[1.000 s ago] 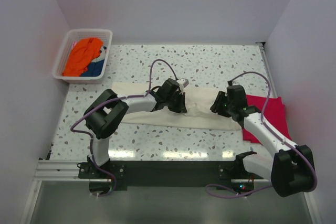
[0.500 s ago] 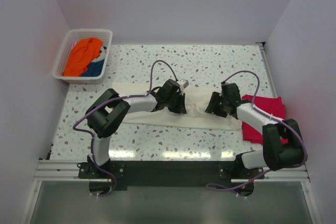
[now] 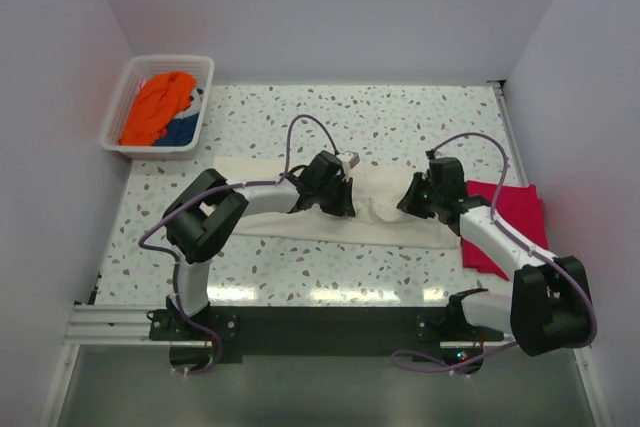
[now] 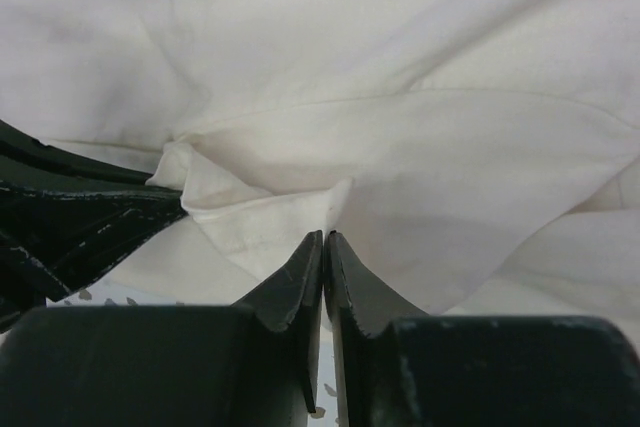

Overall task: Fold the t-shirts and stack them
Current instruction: Fold the tshirt

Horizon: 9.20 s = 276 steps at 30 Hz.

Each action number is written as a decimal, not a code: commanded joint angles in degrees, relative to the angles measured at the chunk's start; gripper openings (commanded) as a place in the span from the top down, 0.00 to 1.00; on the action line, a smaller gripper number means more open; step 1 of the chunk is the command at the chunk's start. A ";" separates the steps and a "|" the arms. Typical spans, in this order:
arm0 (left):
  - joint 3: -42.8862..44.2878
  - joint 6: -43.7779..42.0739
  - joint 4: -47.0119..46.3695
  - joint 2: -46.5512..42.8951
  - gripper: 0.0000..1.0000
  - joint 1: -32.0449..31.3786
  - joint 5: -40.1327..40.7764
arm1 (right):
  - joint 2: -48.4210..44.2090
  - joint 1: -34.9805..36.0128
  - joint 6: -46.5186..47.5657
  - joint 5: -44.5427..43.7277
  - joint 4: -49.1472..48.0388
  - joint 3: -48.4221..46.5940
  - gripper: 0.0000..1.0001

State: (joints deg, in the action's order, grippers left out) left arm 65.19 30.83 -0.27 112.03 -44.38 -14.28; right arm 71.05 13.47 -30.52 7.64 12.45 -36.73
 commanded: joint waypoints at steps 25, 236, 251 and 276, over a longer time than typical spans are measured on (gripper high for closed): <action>11.10 -1.30 12.40 -3.92 1.00 0.26 6.81 | -24.55 -0.12 -4.54 -8.43 16.29 1.49 1.00; 1.17 -5.43 8.34 -12.18 0.48 0.87 1.35 | -30.62 3.58 -10.96 -7.18 12.69 11.43 0.60; -3.40 -2.18 25.94 -11.31 0.58 3.69 32.03 | 6.37 3.49 -5.87 -21.44 8.30 -5.71 0.58; -31.97 29.46 -10.79 -19.93 0.60 -6.50 14.73 | 57.00 3.66 9.60 -10.02 8.56 -58.79 0.52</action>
State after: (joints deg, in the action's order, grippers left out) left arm 35.81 52.03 -7.07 88.47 -47.57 7.88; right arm 123.28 15.94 -24.60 -7.88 20.56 -90.50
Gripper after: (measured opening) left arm 0.398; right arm 0.460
